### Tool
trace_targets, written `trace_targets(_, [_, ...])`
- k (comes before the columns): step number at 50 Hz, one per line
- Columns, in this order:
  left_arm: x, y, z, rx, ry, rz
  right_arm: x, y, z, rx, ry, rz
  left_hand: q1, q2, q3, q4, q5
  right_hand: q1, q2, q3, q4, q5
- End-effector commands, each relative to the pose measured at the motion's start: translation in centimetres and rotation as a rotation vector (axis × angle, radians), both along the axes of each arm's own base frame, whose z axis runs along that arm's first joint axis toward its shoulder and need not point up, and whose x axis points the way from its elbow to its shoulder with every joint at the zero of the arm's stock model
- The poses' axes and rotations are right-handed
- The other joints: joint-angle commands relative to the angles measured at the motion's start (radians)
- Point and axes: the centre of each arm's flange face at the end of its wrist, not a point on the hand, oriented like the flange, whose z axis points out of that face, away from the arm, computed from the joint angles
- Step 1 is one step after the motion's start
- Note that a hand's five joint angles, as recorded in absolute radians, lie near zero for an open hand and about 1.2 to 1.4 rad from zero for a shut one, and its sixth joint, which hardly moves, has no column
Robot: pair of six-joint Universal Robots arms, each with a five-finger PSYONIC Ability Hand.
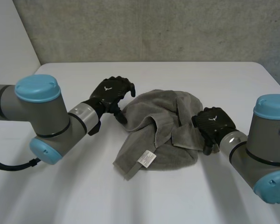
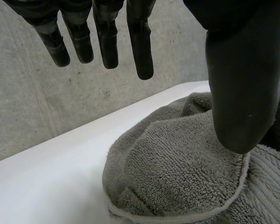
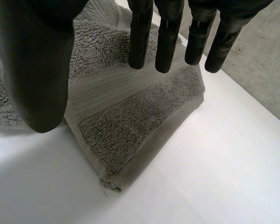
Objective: Fold the towel.
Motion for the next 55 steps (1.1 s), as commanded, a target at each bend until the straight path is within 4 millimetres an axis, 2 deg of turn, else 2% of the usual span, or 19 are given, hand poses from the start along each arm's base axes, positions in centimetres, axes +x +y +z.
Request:
trace_targets(1, [-3.3, 0.0, -3.3, 0.015, -0.027, -0.081, -1.2, 1.3, -0.1, 0.000, -0.081, -0.083, -0.137, -0.140, 0.013, 0.010, -0.067, -0.333, -0.375, -0.056, -0.072, -0.197])
trace_targets(20, [-5.2, 1.1, -4.6, 0.018, -0.029, -0.131, -1.5, 1.4, -0.4, 0.011, -0.082, -0.086, -0.125, -0.128, 0.025, 0.022, -0.055, -0.314, -0.356, -0.037, -0.052, -0.178])
trace_targets(27, [-6.8, 2.0, -4.8, 0.008, -0.023, -0.169, -1.3, 1.0, -0.6, 0.002, -0.159, -0.109, -0.028, -0.032, 0.122, 0.118, 0.042, -0.270, -0.312, 0.007, -0.008, -0.134])
trace_targets(33, [-7.2, 2.2, -4.8, 0.003, -0.020, -0.179, -1.1, 0.6, -1.0, 0.000, -0.179, -0.109, 0.025, 0.021, 0.175, 0.171, 0.095, -0.267, -0.309, 0.010, -0.006, -0.131])
trace_targets(39, [-7.3, 2.2, -5.2, 0.007, -0.022, -0.181, -0.6, -0.1, -2.1, -0.009, -0.168, -0.093, 0.236, 0.233, 0.386, 0.383, 0.306, -0.211, -0.253, 0.066, 0.050, -0.075])
trace_targets(41, [-7.3, 2.2, -5.3, 0.007, -0.022, -0.181, -0.3, -0.6, -2.7, 0.000, -0.167, -0.088, 0.408, 0.405, 0.559, 0.555, 0.478, -0.167, -0.209, 0.109, 0.094, -0.031])
trace_targets(44, [-7.3, 2.2, -5.2, 0.007, -0.022, -0.181, -0.1, -0.9, -3.2, 0.007, -0.163, -0.087, 0.526, 0.523, 0.676, 0.673, 0.596, -0.106, -0.148, 0.171, 0.156, 0.031])
trace_targets(49, [-7.3, 2.2, -4.9, 0.003, -0.020, -0.181, 0.1, -1.3, -3.7, 0.018, -0.158, -0.089, 0.664, 0.661, 0.815, 0.811, 0.734, -0.105, -0.147, 0.171, 0.156, 0.031])
trace_targets(55, [-7.3, 2.1, -4.4, -0.004, -0.016, -0.178, 0.2, -1.5, -3.6, 0.012, -0.162, -0.084, 0.715, 0.711, 0.865, 0.861, 0.785, -0.020, -0.062, 0.257, 0.241, 0.116])
